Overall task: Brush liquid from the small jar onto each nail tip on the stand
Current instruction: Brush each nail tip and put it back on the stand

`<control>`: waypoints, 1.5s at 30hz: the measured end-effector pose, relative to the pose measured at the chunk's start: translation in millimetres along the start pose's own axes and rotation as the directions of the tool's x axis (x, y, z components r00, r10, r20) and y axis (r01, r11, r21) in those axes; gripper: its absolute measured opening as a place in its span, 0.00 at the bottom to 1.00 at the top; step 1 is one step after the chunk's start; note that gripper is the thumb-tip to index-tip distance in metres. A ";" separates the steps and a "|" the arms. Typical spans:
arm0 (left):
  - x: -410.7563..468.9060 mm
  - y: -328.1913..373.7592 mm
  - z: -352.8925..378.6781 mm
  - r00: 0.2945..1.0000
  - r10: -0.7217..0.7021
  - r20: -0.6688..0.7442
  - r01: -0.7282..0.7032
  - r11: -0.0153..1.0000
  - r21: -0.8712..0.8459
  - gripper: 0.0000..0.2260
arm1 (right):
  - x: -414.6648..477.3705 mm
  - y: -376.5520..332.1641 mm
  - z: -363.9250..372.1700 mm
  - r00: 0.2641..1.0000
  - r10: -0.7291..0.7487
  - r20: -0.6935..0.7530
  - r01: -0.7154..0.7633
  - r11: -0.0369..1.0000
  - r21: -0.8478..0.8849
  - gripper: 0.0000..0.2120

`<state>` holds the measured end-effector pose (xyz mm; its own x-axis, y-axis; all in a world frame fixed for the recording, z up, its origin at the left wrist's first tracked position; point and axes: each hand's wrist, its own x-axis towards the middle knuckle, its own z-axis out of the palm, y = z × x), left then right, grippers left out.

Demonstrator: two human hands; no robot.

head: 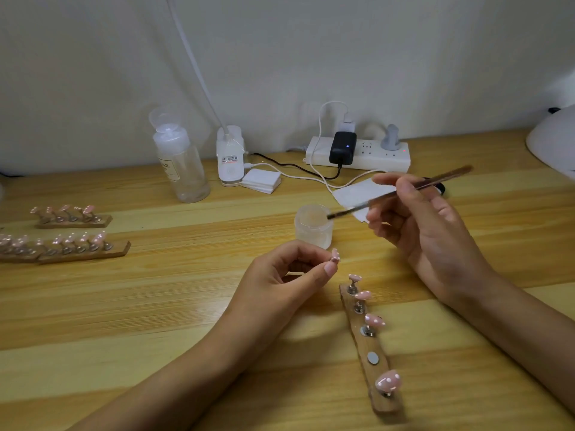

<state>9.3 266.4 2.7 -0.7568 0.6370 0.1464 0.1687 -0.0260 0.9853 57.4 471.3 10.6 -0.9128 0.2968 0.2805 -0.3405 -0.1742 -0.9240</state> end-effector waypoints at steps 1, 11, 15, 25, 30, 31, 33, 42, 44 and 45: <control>-0.1 0.0 0.0 1.000 0.002 0.001 -0.002 1.000 -0.017 0.05 | 0.8 -0.5 0.0 0.999 0.021 0.027 -0.021 0.999 0.024 0.12; 0.9 -0.2 0.8 0.999 0.035 0.008 -0.034 0.999 -0.026 0.02 | 0.7 0.0 2.2 0.991 0.128 0.043 -0.131 0.989 0.063 0.09; 0.8 0.4 1.1 0.999 0.038 0.005 -0.038 0.999 -0.015 0.03 | -2.1 -0.2 4.1 0.991 0.117 0.067 -0.119 0.992 0.027 0.08; 0.2 -0.1 0.1 1.000 0.015 0.004 -0.015 1.000 -0.007 0.04 | -4.4 0.3 6.9 0.998 0.064 0.024 -0.063 0.997 -0.037 0.08; 0.4 0.8 1.1 1.000 0.017 -0.001 -0.017 0.999 -0.031 0.04 | -3.8 1.2 4.2 1.000 0.016 -0.016 -0.017 0.997 -0.080 0.05; 0.1 0.9 1.1 1.000 0.018 0.000 -0.018 1.000 -0.024 0.04 | -3.2 0.7 3.2 1.000 0.010 -0.021 -0.011 0.998 -0.067 0.05; -0.2 0.8 0.9 1.000 0.018 -0.002 -0.018 1.000 -0.012 0.04 | -1.9 -0.2 1.3 1.000 0.007 -0.021 -0.008 1.000 -0.019 0.06; -0.4 0.6 0.9 1.000 0.026 0.006 -0.026 1.000 -0.002 0.02 | -4.3 -1.3 3.1 0.998 0.025 0.049 -0.025 1.000 -0.004 0.04; -0.1 0.3 1.3 1.000 0.019 0.000 -0.019 1.000 -0.009 0.02 | -4.3 -1.2 3.9 0.999 0.025 0.032 -0.025 1.000 -0.012 0.05; 0.0 -0.1 0.9 1.000 0.017 -0.001 -0.017 1.000 -0.009 0.01 | -4.3 -0.9 4.5 0.999 0.026 0.027 -0.026 0.999 -0.023 0.06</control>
<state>9.9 267.2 2.5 -0.7544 0.6358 0.1630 0.1757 -0.0436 0.9835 60.7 465.9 11.3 -0.9271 0.2671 0.2629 -0.3117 -0.1599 -0.9366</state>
